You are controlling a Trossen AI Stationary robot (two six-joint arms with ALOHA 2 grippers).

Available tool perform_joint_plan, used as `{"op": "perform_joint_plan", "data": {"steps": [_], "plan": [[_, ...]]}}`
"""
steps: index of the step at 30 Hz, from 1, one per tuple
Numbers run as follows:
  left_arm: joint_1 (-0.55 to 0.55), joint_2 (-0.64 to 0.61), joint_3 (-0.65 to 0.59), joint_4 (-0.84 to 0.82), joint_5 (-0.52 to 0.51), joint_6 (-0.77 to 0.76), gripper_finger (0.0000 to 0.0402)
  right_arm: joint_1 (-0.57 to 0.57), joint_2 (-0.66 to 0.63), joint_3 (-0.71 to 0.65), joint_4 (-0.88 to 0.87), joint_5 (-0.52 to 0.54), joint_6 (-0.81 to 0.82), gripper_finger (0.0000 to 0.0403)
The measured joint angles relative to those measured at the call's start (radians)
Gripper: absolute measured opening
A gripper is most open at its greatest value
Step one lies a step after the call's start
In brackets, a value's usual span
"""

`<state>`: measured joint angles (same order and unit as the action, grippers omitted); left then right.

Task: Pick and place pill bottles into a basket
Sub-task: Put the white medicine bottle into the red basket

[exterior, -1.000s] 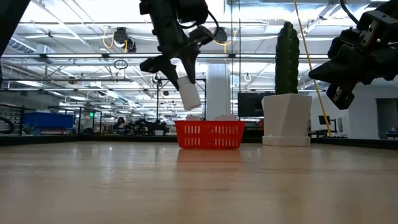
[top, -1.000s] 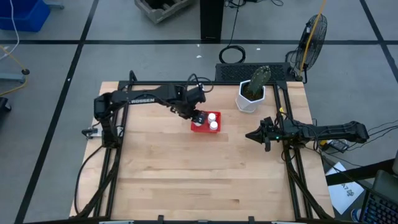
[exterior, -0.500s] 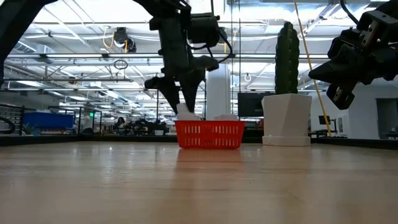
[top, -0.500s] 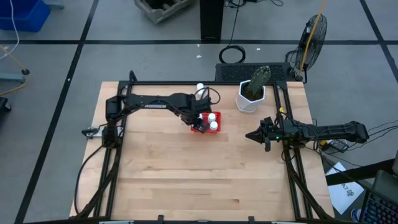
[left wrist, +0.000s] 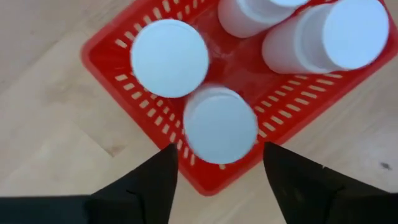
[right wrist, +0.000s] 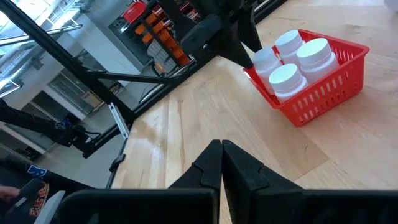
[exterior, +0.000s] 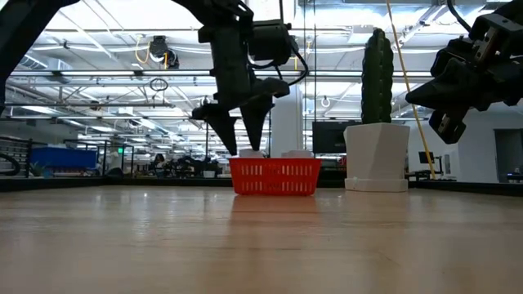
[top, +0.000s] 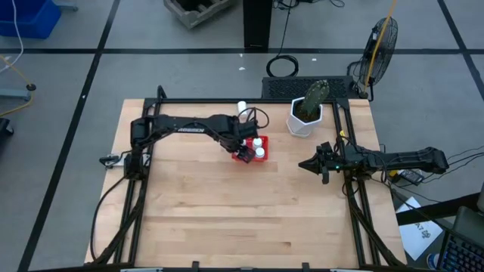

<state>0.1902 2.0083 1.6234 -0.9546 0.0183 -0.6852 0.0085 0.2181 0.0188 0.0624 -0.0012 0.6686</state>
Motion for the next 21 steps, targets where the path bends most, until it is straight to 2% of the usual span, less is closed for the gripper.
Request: {"op": "perform_joint_plan", "data": {"steps": [5, 12, 17, 21], "plan": [[0.0, 0.0, 0.0, 0.029, 0.03, -0.006, 0.0256, 0.0, 0.0, 0.0, 0.0, 0.0, 0.0, 0.0004], [0.0, -0.042, 0.0, 0.027, 0.066, -0.009, 0.0249, 0.0, 0.0, 0.0, 0.0, 0.0, 0.0, 0.0004], [0.0, -0.121, 0.0, -0.007, 0.053, -0.031, 0.0229, 0.0, 0.0, 0.0, 0.0, 0.0, 0.0, 0.0004], [-0.011, -0.2, 0.0, -0.066, 0.015, -0.033, 0.0187, 0.0, 0.0, 0.0, 0.001, 0.002, -0.004, 0.0004]]}}
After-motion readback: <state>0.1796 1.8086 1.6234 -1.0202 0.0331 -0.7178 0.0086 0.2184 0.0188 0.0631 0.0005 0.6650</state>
